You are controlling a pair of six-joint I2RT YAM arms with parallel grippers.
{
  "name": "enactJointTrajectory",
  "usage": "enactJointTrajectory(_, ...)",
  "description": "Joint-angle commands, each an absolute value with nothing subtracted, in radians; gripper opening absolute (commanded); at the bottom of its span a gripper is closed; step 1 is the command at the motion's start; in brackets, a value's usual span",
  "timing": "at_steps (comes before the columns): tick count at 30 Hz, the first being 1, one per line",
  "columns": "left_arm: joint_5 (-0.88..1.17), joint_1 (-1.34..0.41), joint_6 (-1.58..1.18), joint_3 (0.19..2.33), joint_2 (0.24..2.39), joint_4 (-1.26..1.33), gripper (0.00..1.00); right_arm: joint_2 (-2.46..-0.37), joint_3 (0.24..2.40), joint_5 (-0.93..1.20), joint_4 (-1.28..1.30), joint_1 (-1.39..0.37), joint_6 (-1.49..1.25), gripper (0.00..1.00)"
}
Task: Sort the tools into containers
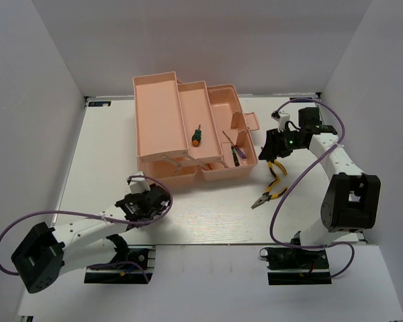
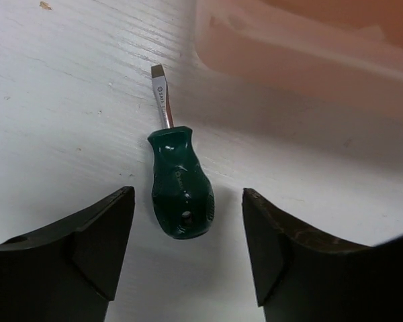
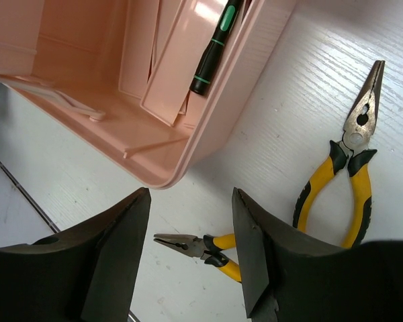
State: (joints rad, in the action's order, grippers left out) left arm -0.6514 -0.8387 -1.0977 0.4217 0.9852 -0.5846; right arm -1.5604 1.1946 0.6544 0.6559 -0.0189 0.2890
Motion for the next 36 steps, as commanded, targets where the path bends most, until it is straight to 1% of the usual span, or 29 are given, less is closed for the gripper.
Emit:
enactJointTrajectory(1,-0.687,-0.824,-1.083,0.413,1.038,-0.514,0.74,-1.546,1.19,0.67,0.66,-0.012,0.293,0.58)
enactJointTrajectory(3,-0.687,-0.824,-1.071,0.413,1.048,-0.503,0.71,-1.546,1.193,0.67,0.663,-0.012,0.293,0.58)
enactJointTrajectory(4,-0.687,-0.824,-1.071,0.413,1.058,-0.503,0.66,-1.543,1.193,0.67,0.664,-0.011,0.29,0.58)
enactJointTrajectory(5,-0.687,-0.824,-1.071,0.413,1.058,-0.503,0.64,-1.546,1.195,0.672,0.661,-0.011,0.29,0.58)
enactJointTrajectory(6,-0.687,-0.824,-1.071,0.413,1.058,-0.512,0.58,-1.545,1.192,0.67,0.666,-0.011,0.29,0.58)
enactJointTrajectory(7,-0.698,-0.824,-1.071,0.413,1.058,-0.512,0.58,-1.546,1.193,0.672,0.664,-0.012,0.29,0.58)
enactJointTrajectory(8,-0.698,-0.824,-1.071,0.413,1.058,-0.523,0.52,-1.545,1.189,0.675,0.664,-0.012,0.29,0.58)
enactJointTrajectory(9,-0.698,-0.824,-1.071,0.413,1.058,-0.523,0.5,-1.545,1.19,0.672,0.664,-0.011,0.291,0.58)
enactJointTrajectory(10,-0.698,-0.824,-1.071,0.413,1.058,-0.523,0.41,-1.543,1.187,0.673,0.667,-0.014,0.291,0.58)
enactJointTrajectory(12,-0.698,-0.824,-1.071,0.413,1.058,-0.532,0.3,-1.545,1.184,0.672,0.667,-0.012,0.295,0.58)
enactJointTrajectory(13,-0.698,-0.824,-1.071,0.423,1.049,-0.549,0.21,-1.545,1.184,0.673,0.669,-0.009,0.301,0.58)
enactJointTrajectory(17,-0.674,-0.836,-1.023,0.474,1.017,-0.598,0.06,-1.543,1.184,0.67,0.681,-0.012,0.316,0.58)
enactJointTrajectory(18,-0.661,-0.847,-0.965,0.489,0.99,-0.612,0.04,-1.546,1.189,0.672,0.689,0.018,0.331,0.58)
enactJointTrajectory(19,-0.597,-0.847,-0.918,0.518,0.971,-0.621,0.01,-1.546,1.19,0.672,0.698,0.02,0.337,0.58)
enactJointTrajectory(20,-0.566,-0.847,-0.876,0.535,0.951,-0.633,0.0,-1.551,1.196,0.67,0.704,0.024,0.345,0.56)
enactJointTrajectory(21,-0.537,-0.847,-0.838,0.551,0.907,-0.649,0.0,-1.552,1.203,0.672,0.713,0.026,0.356,0.52)
enactJointTrajectory(22,-0.472,-0.857,-0.734,0.58,0.881,-0.66,0.0,-1.562,1.206,0.673,0.727,0.034,0.368,0.46)
enactJointTrajectory(24,-0.407,-0.857,-0.635,0.613,0.833,-0.693,0.0,-1.575,1.222,0.678,0.748,0.037,0.382,0.36)
enactJointTrajectory(25,-0.317,-0.857,-0.545,0.647,0.8,-0.702,0.0,-1.589,1.226,0.686,0.764,0.047,0.39,0.26)
enactJointTrajectory(26,-0.263,-0.857,-0.504,0.666,0.799,-0.693,0.0,-1.594,1.235,0.69,0.768,0.048,0.391,0.23)
enactJointTrajectory(27,-0.212,-0.857,-0.477,0.687,0.799,-0.693,0.0,-1.6,1.242,0.693,0.776,0.052,0.391,0.21)
enactJointTrajectory(28,-0.124,-0.857,-0.463,0.736,0.82,-0.712,0.0,-1.603,1.244,0.696,0.779,0.055,0.391,0.21)
enactJointTrajectory(29,-0.082,-0.857,-0.427,0.761,0.848,-0.747,0.0,-1.612,1.247,0.699,0.775,0.06,0.384,0.21)
enactJointTrajectory(30,-0.034,-0.857,-0.407,0.784,0.918,-0.767,0.0,-1.614,1.253,0.701,0.77,0.061,0.382,0.21)
enactJointTrajectory(31,0.066,-0.857,-0.384,0.817,0.946,-0.776,0.0,-1.618,1.256,0.701,0.766,0.061,0.376,0.21)
enactJointTrajectory(34,0.248,-0.867,-0.267,0.866,1.011,-0.753,0.0,-1.631,1.272,0.704,0.764,0.067,0.374,0.21)
enactJointTrajectory(36,0.319,-0.876,-0.168,0.903,1.031,-0.732,0.0,-1.631,1.281,0.704,0.765,0.074,0.376,0.21)
